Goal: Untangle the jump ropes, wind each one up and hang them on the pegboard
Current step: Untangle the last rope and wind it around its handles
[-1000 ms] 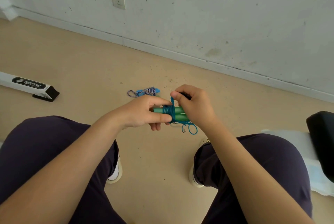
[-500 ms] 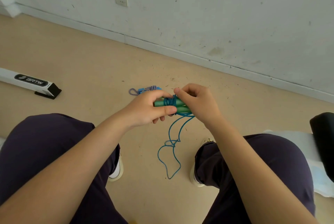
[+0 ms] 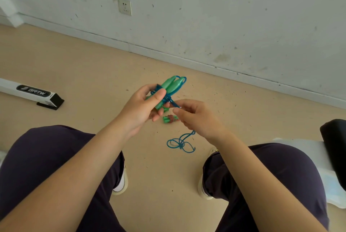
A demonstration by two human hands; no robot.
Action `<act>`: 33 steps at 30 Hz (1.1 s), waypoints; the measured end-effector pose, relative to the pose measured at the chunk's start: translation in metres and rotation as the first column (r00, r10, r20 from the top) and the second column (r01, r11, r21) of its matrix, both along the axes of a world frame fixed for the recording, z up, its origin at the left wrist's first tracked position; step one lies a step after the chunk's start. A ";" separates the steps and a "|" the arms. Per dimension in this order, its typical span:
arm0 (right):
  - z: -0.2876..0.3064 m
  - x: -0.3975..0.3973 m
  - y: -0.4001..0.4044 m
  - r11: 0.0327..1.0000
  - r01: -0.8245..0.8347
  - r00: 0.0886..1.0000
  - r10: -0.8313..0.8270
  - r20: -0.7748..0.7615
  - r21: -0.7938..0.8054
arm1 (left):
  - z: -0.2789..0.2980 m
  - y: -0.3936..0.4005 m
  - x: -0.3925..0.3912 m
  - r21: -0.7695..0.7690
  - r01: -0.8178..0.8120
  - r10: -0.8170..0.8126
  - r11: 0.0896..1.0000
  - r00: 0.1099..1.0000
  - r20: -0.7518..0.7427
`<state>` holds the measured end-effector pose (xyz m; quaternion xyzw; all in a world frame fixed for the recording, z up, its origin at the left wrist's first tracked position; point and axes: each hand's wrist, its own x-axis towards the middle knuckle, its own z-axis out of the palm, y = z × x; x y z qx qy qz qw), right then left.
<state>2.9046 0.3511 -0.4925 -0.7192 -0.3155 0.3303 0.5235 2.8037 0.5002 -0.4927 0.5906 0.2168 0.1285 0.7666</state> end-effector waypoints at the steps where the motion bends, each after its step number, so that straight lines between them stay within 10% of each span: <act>1: -0.002 -0.001 0.002 1.000 0.020 0.999 -0.019 0.045 -0.020 | 0.000 0.001 0.000 -0.021 0.027 -0.027 0.999 1.000 0.010; 5: -0.001 -0.002 0.002 0.991 0.052 0.986 -0.031 0.162 -0.126 | 0.004 0.007 -0.002 -0.080 0.042 -0.037 0.996 0.997 0.063; 10: 0.008 -0.011 0.002 0.984 -0.109 0.923 0.153 0.354 -0.141 | -0.003 0.017 -0.001 0.238 -0.152 0.177 0.959 0.980 -0.088; 19: 0.023 0.009 -0.012 0.995 -0.098 0.867 0.099 0.489 -0.028 | -0.002 0.005 -0.008 0.308 0.493 -0.410 0.814 0.862 -0.297; 33: 0.011 0.008 -0.004 0.991 0.132 0.937 -0.124 0.328 -0.005 | -0.003 -0.008 -0.008 0.388 0.462 -0.366 0.798 0.882 -0.297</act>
